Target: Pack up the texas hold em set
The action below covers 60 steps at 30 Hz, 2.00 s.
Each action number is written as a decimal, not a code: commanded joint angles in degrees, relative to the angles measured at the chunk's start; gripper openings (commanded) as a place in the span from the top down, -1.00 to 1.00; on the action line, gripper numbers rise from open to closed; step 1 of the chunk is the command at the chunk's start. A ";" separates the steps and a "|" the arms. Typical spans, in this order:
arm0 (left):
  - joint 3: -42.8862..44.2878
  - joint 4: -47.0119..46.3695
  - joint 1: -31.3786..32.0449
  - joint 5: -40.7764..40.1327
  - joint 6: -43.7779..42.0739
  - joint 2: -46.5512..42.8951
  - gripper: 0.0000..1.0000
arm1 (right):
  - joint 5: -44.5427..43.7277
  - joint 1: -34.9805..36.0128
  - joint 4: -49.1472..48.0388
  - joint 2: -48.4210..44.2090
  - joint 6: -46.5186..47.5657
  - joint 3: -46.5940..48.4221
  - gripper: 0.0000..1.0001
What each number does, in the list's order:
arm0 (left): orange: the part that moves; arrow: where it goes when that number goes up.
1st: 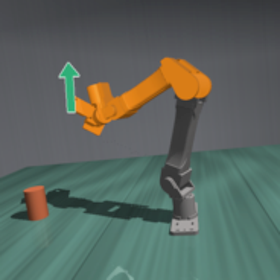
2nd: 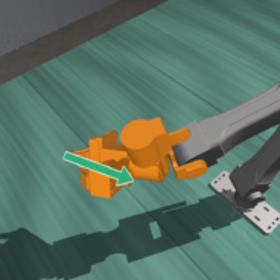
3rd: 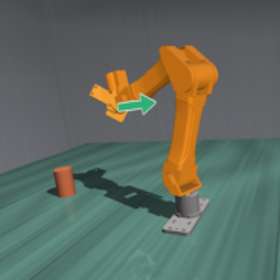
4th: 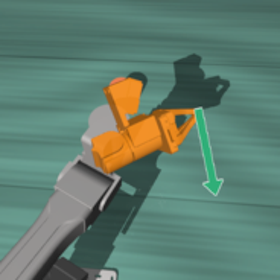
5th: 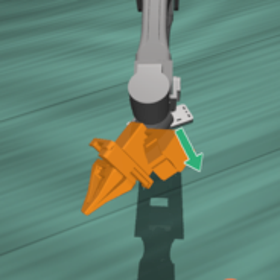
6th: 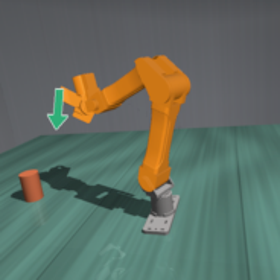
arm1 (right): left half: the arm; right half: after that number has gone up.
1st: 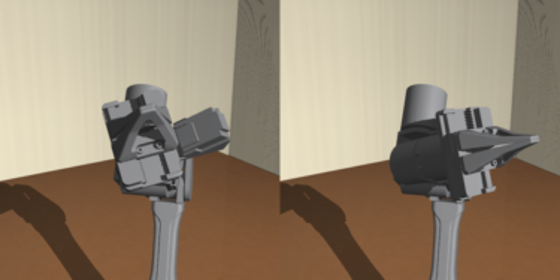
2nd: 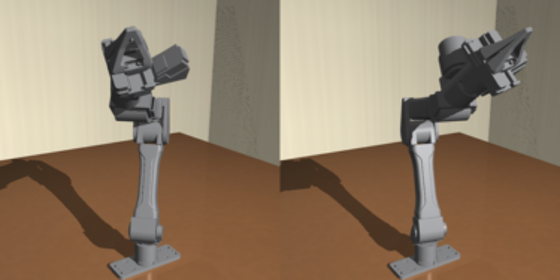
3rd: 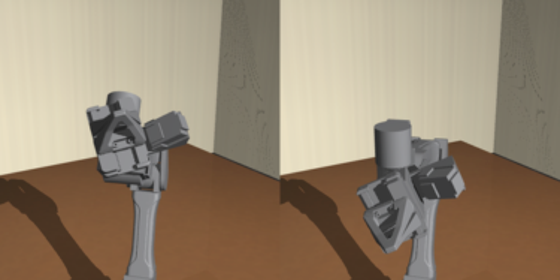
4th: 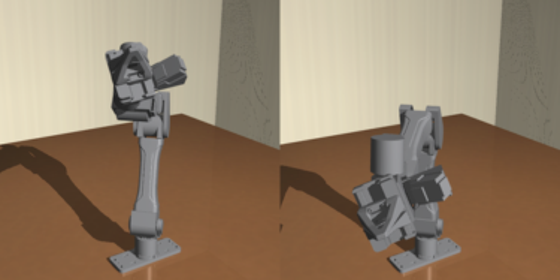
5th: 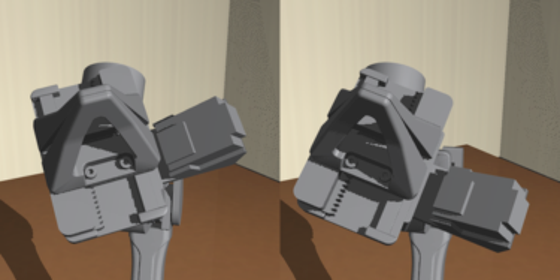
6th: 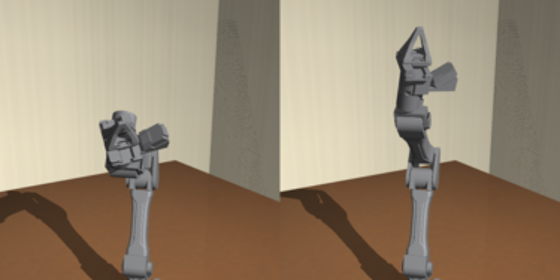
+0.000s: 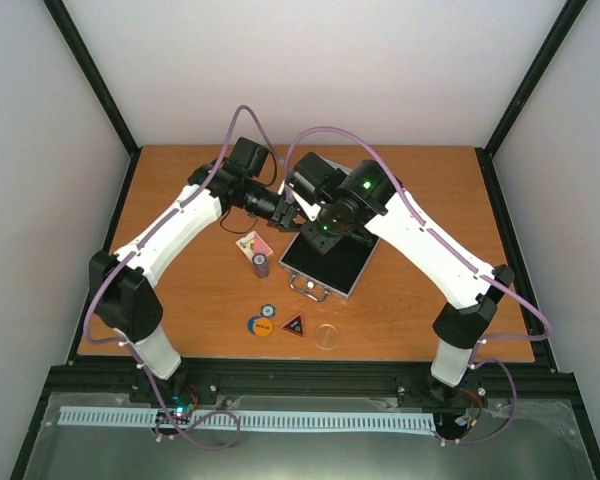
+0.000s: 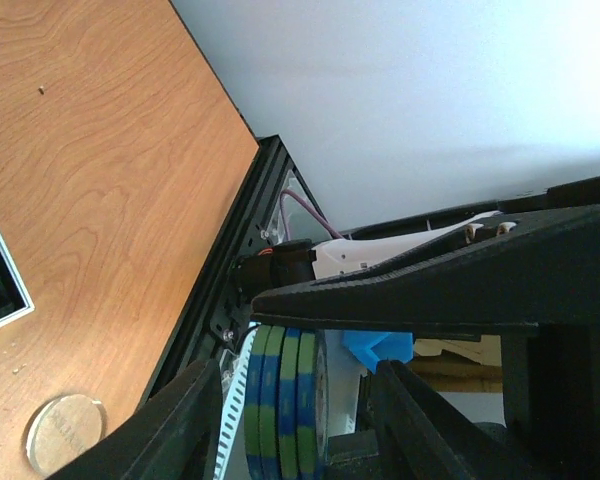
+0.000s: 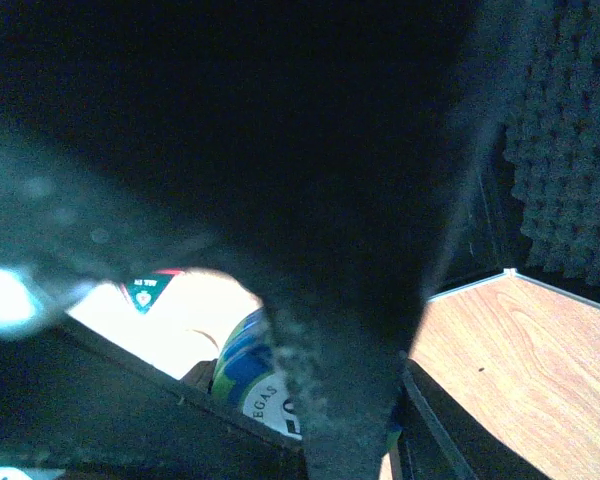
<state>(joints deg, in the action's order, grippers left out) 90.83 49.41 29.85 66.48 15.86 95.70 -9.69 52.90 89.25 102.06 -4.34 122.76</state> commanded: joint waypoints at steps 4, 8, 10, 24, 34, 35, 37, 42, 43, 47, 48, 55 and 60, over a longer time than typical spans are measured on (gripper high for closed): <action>5.27 6.77 6.01 14.57 -5.84 1.05 -0.08 | -5.12 -2.02 -12.73 4.36 -0.67 3.33 0.94; 5.67 7.79 6.18 16.01 -7.24 1.57 -0.17 | -5.20 -2.02 -12.62 4.20 -0.58 3.74 0.95; 5.60 7.74 6.19 16.04 -7.32 1.44 -0.06 | -5.24 -2.02 -12.49 4.12 -0.54 3.51 0.95; 6.57 6.59 6.36 14.31 -4.87 2.19 0.87 | -5.38 -2.02 -12.26 4.53 -0.91 3.43 0.94; 6.83 7.16 6.36 11.97 -4.99 1.77 0.98 | -6.62 -2.02 -12.04 4.56 -1.10 3.32 0.94; 7.09 7.86 6.31 11.30 -5.46 1.91 0.98 | -6.84 -2.02 -12.08 4.43 -1.04 3.28 0.94; 7.83 9.48 6.28 8.44 -5.91 1.74 0.98 | -7.80 -2.02 -11.94 4.36 -1.22 3.19 0.94; 8.92 10.65 6.00 4.14 -5.93 1.37 0.99 | -10.49 -2.02 -11.56 4.28 -1.97 3.19 0.70; 8.93 10.45 6.01 3.91 -5.63 1.29 0.98 | -10.78 -1.98 -11.56 4.29 -2.05 3.19 0.66; 9.26 10.44 6.01 3.66 -5.14 1.55 0.98 | -11.46 -2.02 -11.69 4.12 -2.29 3.19 0.44; 9.28 10.43 5.94 3.37 -5.00 1.64 0.98 | -11.68 -2.02 -11.73 4.12 -2.44 3.23 0.35; 9.54 9.61 5.91 3.13 -3.83 1.85 0.98 | -11.50 -2.02 -11.52 3.26 -2.52 3.06 -0.16; 9.12 9.40 5.91 2.70 -3.65 1.66 0.98 | -10.16 -2.02 -12.45 1.38 -2.16 0.22 -0.36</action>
<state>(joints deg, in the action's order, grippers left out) 98.21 54.06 30.59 65.19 12.69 99.79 -14.50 52.12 89.27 102.56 -6.87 125.14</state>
